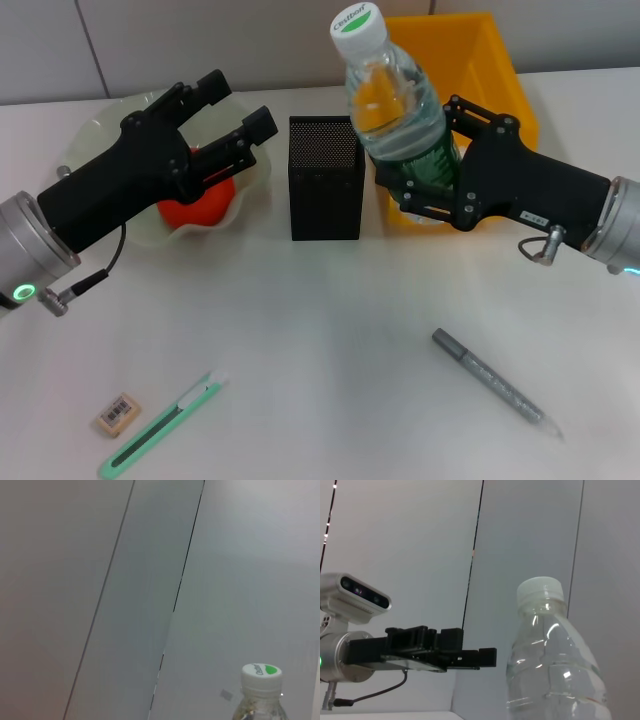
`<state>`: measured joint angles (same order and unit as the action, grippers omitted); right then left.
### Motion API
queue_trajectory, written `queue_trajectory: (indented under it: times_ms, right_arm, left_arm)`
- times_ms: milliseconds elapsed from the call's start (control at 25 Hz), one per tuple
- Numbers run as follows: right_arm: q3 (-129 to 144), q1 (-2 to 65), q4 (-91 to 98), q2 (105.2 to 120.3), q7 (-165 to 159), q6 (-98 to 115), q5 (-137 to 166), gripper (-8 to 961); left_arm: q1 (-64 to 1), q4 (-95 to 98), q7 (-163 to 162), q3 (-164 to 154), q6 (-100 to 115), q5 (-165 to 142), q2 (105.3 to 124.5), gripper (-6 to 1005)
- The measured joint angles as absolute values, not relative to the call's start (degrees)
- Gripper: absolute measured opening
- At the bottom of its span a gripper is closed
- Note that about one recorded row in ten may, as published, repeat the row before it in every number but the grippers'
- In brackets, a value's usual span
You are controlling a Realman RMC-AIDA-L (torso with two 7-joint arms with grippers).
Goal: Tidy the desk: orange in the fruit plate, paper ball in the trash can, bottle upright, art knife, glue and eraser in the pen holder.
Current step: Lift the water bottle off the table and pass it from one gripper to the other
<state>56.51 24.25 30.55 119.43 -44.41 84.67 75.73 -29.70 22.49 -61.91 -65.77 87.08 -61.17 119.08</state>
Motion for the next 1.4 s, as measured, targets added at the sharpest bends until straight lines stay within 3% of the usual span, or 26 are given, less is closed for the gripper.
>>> queue_trajectory:
  times_ms: [1400]
  right_arm:
    - [57.38,30.45,21.7,119.63,-40.51,84.06,73.89,766]
  left_arm:
    - [-31.98,22.12,-60.99,-80.44,87.18,-45.17,119.18,860]
